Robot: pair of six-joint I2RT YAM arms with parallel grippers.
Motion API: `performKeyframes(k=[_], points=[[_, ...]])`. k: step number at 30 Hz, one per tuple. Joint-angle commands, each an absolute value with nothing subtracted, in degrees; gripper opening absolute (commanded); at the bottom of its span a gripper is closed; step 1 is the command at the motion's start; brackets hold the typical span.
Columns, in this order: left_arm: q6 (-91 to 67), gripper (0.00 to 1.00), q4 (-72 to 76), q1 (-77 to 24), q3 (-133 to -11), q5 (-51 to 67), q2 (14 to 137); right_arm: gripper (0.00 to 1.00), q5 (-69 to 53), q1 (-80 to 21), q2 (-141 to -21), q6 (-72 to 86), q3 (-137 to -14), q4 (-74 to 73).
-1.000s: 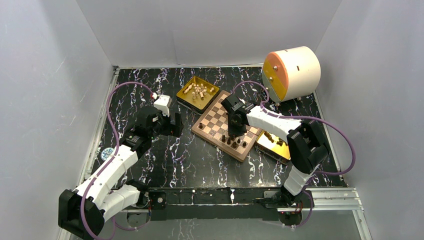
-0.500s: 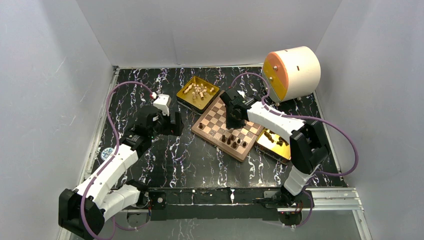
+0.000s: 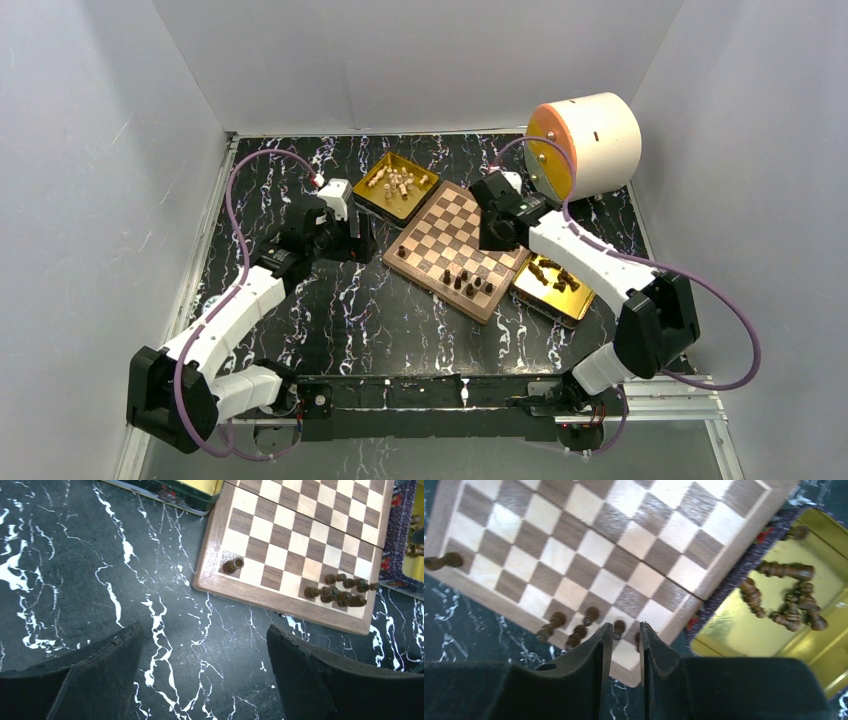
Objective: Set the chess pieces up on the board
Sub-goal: Pick up the chess piece from the storage box.
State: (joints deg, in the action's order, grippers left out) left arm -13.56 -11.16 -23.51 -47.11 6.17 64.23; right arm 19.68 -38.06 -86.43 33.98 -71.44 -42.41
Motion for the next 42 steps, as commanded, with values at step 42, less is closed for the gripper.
performKeyframes(k=[42], points=[[-8.3, 0.85, -11.7, -27.2, -44.2, 6.0, 60.2, 0.3, 0.9, -4.2, -73.8, 24.7, -39.9, -6.5]])
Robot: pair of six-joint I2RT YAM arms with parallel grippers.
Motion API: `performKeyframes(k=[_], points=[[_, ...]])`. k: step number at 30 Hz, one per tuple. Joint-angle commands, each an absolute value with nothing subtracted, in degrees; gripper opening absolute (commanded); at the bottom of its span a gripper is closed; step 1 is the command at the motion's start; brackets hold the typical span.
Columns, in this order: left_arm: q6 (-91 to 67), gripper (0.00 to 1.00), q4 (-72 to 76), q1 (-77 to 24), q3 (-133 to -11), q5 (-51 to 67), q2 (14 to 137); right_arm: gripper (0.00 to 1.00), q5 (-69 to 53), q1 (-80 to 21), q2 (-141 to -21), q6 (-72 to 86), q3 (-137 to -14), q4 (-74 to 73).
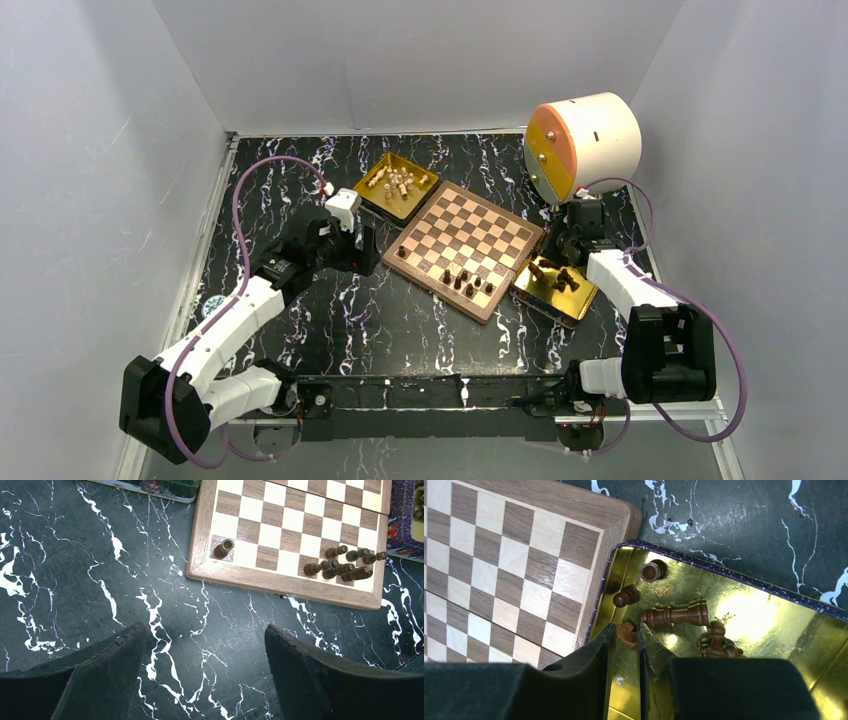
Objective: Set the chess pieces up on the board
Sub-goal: Pick up the chess piece from the storage box.
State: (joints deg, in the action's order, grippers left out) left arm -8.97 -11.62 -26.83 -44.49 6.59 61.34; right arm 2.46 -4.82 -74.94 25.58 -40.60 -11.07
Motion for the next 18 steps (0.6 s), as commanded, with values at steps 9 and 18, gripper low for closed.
performKeyframes(k=[9, 18], points=[[-8.3, 0.85, -11.7, -27.3, -44.0, 5.7, 59.9, 0.31, -1.3, -4.0, -75.3, 26.0, -40.3, -4.2], [-8.3, 0.85, -11.7, -27.3, -43.9, 5.8, 59.6, 0.3, -1.1, -4.0, -76.0, 27.0, -40.0, -4.1]])
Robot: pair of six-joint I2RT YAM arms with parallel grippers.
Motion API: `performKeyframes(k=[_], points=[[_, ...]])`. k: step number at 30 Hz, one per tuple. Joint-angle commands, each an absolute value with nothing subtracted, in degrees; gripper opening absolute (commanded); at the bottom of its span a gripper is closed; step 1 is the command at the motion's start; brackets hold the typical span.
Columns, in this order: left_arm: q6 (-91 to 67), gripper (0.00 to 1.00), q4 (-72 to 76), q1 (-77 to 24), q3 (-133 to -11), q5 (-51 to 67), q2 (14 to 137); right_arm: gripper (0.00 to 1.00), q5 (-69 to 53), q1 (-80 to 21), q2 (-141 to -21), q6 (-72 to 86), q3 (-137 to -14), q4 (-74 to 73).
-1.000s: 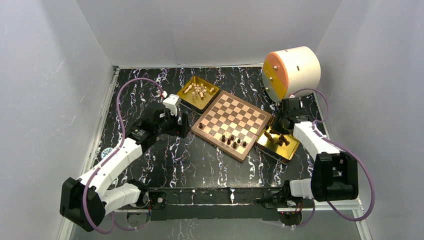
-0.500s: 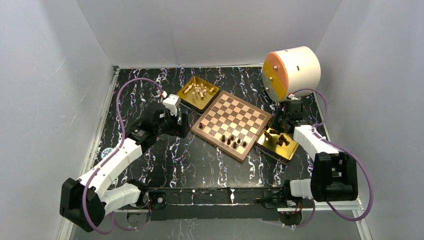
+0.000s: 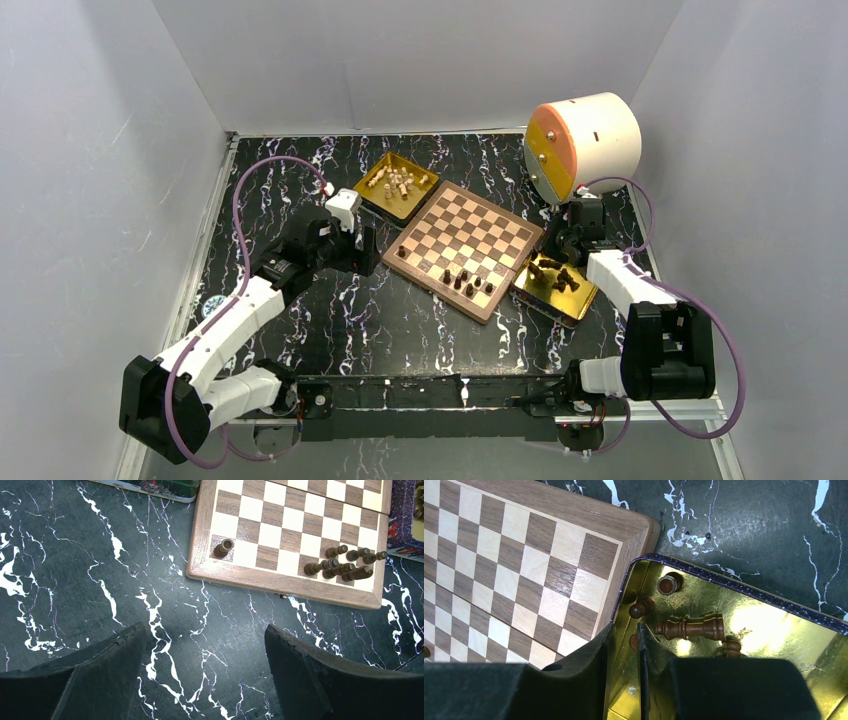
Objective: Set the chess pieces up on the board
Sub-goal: Pick up the chess piece from the storage box.
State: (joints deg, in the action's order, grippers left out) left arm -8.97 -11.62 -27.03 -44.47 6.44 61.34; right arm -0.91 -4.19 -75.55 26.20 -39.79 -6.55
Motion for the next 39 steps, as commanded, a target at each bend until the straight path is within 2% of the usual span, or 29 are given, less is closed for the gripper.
performKeyframes(k=[1, 15, 39], points=[[-8.3, 0.85, -11.7, -27.3, -44.0, 5.8, 59.6, 0.3, -0.7, -4.0, -76.0, 27.1, -40.0, -4.1], [-8.3, 0.85, -11.7, -27.2, -44.0, 5.8, 59.6, 0.26, 1.6, -4.0, -77.0, 32.9, -39.0, -2.3], [-8.2, 0.86, -11.9, -27.3, -44.1, 5.8, 59.2, 0.27, 2.6, -4.0, -79.0, 35.8, -38.6, -0.5]])
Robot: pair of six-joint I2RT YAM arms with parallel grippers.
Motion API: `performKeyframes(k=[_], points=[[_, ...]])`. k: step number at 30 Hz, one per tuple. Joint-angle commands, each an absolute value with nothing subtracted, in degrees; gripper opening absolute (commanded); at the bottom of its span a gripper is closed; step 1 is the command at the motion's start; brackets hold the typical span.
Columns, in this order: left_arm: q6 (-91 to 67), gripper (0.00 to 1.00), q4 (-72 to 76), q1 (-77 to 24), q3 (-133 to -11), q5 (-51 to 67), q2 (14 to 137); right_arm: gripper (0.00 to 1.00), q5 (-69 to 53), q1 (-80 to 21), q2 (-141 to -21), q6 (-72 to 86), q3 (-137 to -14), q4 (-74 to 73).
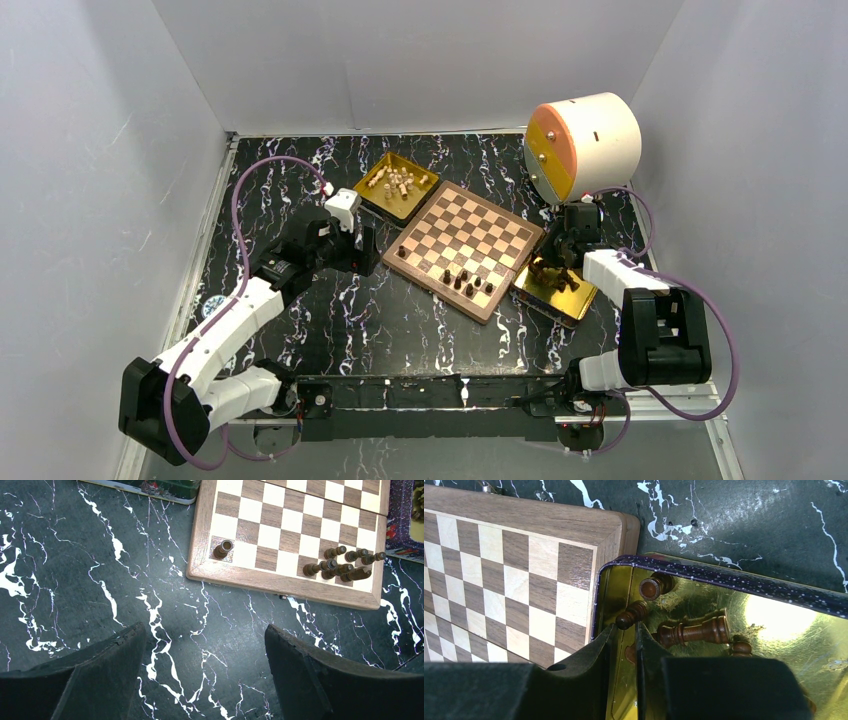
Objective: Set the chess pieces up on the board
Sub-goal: Pick up the chess piece from the storage box.
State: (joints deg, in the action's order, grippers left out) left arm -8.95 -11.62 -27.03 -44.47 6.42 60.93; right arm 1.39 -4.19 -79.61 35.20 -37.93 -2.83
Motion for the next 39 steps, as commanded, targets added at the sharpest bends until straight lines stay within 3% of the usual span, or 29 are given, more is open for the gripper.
performKeyframes(k=[1, 24, 39], points=[[-8.2, 0.86, -11.9, -27.3, -44.1, 5.8, 59.2, 0.27, 2.7, -4.0, -79.0, 35.9, -38.6, -0.5], [-8.3, 0.86, -11.9, -27.2, -44.0, 5.6, 59.2, 0.23, 4.1, -4.0, -79.4, 34.6, -37.8, -1.7], [-8.3, 0.86, -11.8, -27.2, -43.9, 5.7, 59.4, 0.25, 8.1, -5.9, -78.0, 31.1, -41.7, -9.1]])
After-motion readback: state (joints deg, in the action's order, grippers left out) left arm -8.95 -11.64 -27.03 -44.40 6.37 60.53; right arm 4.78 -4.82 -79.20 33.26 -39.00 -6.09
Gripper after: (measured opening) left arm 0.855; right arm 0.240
